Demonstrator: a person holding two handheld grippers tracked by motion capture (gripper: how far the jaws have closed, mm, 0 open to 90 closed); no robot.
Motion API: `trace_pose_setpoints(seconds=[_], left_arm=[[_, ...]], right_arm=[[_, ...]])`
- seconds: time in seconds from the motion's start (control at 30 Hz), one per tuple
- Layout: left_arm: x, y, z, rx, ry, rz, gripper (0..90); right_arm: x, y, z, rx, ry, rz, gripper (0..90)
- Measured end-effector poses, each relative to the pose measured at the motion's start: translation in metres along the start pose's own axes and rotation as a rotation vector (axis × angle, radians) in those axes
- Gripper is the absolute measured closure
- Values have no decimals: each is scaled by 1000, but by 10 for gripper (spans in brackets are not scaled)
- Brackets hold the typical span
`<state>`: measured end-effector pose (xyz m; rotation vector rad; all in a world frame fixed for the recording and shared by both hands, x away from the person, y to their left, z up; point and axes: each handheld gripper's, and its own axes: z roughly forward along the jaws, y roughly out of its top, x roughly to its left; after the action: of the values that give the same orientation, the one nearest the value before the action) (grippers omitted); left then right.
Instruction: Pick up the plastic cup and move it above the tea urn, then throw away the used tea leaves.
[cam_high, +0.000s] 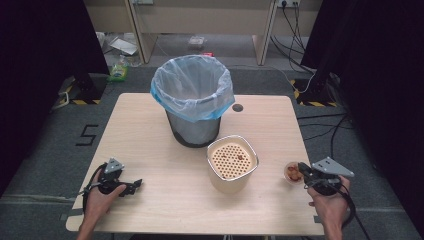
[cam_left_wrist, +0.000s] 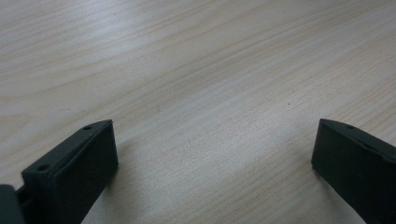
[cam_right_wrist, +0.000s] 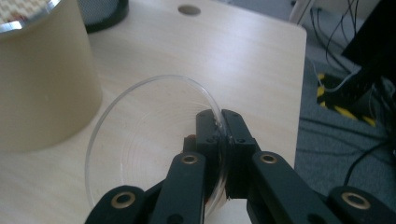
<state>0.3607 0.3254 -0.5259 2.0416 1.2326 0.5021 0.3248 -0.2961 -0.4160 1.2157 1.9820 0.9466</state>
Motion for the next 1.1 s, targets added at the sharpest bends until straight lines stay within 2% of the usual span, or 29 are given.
trace_pose_setpoints(seconds=[0.07,0.23,0.27,0.3,0.5,0.67,0.8,0.83,0.93,1.1], left_arm=[[0,0,0,0,0,0,0],[0,0,0,0,0,1,0],[0,0,0,0,0,1,0],[0,0,0,0,0,1,0],[0,0,0,0,0,0,0],[0,0,0,1,0,0,0],[0,0,0,1,0,0,0],[0,0,0,1,0,0,0],[0,0,0,1,0,0,0],[0,0,0,0,0,0,0]], right_arm=[[2,4,1,-10,-3,-7,870],[11,32,9,-69,-36,-82,869],[15,42,11,-83,-57,-124,870],[15,42,11,-83,-57,-124,870],[23,65,19,-139,-101,-216,869],[31,79,24,-189,-76,-240,869],[40,88,28,-228,-70,-280,868],[46,93,30,-252,-72,-308,869],[51,96,32,-261,-69,-327,869],[65,105,38,-303,-60,-385,868]])
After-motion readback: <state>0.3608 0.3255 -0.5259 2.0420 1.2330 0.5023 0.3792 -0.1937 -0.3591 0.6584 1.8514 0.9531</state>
